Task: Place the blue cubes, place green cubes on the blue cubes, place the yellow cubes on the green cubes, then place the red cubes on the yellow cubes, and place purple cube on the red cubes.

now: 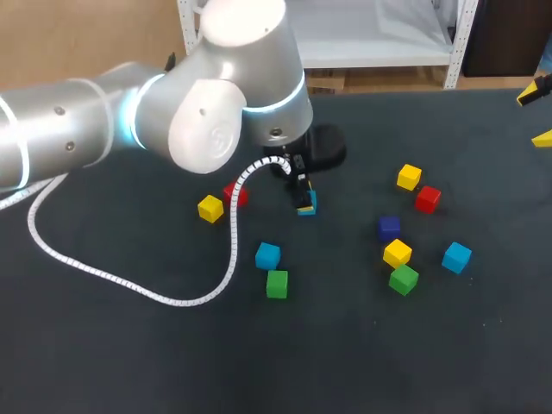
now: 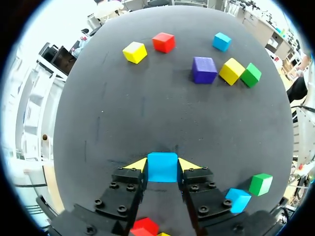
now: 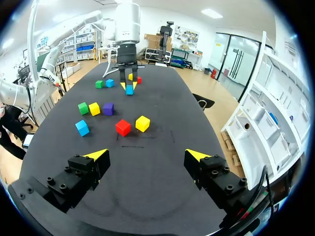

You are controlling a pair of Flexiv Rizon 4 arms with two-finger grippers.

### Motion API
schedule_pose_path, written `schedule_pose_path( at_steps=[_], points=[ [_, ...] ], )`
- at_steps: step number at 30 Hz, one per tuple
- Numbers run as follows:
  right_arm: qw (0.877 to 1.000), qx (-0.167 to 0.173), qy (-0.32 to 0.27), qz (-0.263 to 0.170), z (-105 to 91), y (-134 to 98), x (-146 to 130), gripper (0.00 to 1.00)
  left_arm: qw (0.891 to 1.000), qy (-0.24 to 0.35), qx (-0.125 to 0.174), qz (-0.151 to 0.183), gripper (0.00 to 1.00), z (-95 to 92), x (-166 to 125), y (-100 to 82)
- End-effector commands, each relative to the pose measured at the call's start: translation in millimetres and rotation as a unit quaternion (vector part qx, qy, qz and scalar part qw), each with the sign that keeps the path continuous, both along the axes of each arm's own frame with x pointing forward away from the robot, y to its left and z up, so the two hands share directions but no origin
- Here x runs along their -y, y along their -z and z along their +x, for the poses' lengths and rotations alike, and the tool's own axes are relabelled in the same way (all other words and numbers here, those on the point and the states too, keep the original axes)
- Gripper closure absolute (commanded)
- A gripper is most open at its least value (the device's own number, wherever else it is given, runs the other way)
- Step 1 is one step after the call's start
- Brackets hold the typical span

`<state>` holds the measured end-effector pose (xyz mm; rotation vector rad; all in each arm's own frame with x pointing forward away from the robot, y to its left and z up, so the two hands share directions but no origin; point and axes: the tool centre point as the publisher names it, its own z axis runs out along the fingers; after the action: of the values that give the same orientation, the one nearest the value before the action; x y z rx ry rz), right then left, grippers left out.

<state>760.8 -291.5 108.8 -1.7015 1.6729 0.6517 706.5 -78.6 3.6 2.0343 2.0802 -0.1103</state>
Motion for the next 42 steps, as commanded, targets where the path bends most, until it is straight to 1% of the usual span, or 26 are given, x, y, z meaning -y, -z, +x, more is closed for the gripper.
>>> schedule_pose_path(
  at_steps=[1,10,25,36,37,38,40,41,42],
  points=[
    [1.000,0.001,0.001,0.000,-1.4,-0.1,-0.5,0.00,1.000,0.000,0.000,0.003,1.00,0.9,0.5,-0.5],
    [1.000,0.001,0.001,0.000,-1.4,-0.1,-0.5,0.00,1.000,0.007,-0.003,0.007,1.00,-4.1,3.8,1.8],
    [1.000,0.001,0.001,0.000,-1.4,-0.1,-0.5,0.00,1.000,0.004,-0.004,0.011,1.00,-1.7,3.7,3.2],
    [1.000,0.001,0.001,0.000,-1.4,-0.1,-0.5,0.00,1.000,0.003,-0.005,0.008,1.00,0.0,4.7,3.7],
    [1.000,0.001,0.001,0.000,-1.4,-0.1,-0.5,0.00,1.000,0.001,-0.007,0.009,0.97,-0.1,4.7,3.7],
    [1.000,0.001,0.001,0.000,-1.4,-0.1,-0.5,0.00,1.000,0.000,-0.010,0.011,0.76,0.0,4.3,4.2],
    [1.000,0.001,0.001,0.000,-1.4,-0.1,-0.5,0.00,1.000,-0.002,-0.010,0.012,0.54,0.5,3.6,4.7],
    [1.000,0.001,0.001,0.000,-1.4,-0.1,-0.5,0.00,1.000,-0.003,-0.011,0.013,0.39,1.0,3.2,5.0],
    [1.000,0.001,0.001,0.000,-1.4,-0.1,-0.5,0.00,1.000,-0.004,-0.012,0.014,0.16,1.1,2.9,5.1]
  ],
)
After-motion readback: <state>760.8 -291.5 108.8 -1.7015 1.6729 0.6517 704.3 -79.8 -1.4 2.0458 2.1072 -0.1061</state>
